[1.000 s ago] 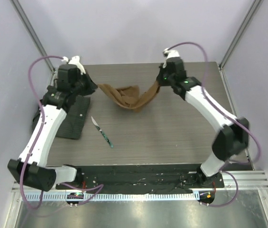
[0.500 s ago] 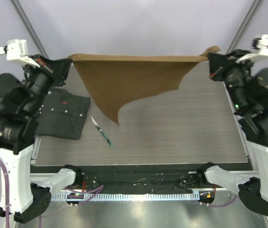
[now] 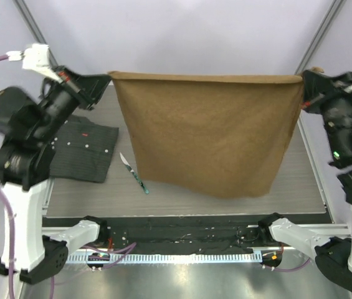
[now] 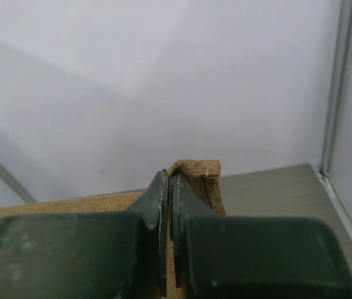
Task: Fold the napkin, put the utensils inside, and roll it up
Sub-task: Flatten the napkin out
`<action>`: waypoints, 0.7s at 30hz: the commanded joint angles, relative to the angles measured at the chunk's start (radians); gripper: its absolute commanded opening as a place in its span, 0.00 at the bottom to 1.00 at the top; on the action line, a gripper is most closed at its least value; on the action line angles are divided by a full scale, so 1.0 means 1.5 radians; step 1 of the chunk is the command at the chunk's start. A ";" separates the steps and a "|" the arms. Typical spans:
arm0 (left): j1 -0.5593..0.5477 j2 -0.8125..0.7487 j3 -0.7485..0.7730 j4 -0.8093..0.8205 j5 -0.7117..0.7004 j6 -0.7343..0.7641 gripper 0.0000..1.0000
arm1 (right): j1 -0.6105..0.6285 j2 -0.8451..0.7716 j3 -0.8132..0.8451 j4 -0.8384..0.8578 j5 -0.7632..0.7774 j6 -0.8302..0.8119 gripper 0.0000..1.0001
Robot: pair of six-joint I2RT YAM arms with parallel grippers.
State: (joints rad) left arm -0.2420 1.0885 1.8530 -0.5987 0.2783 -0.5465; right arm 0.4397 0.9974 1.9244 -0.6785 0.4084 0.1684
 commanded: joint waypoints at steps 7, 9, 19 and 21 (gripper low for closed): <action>0.058 0.353 -0.090 0.100 -0.008 -0.040 0.00 | -0.204 0.316 -0.122 0.097 0.047 -0.028 0.01; 0.060 0.482 -0.052 0.120 0.027 -0.039 0.00 | -0.224 0.391 -0.114 0.147 0.006 -0.027 0.01; 0.061 0.895 0.383 0.019 0.057 -0.055 0.88 | -0.260 0.916 0.411 0.019 -0.151 -0.032 0.85; 0.060 0.868 0.349 0.043 0.046 -0.050 0.95 | -0.261 0.888 0.387 0.027 -0.155 -0.037 0.89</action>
State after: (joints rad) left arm -0.1589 2.5092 2.3356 -0.5690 0.3531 -0.6216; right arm 0.0517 2.4500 2.3814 -0.6006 0.2459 0.1272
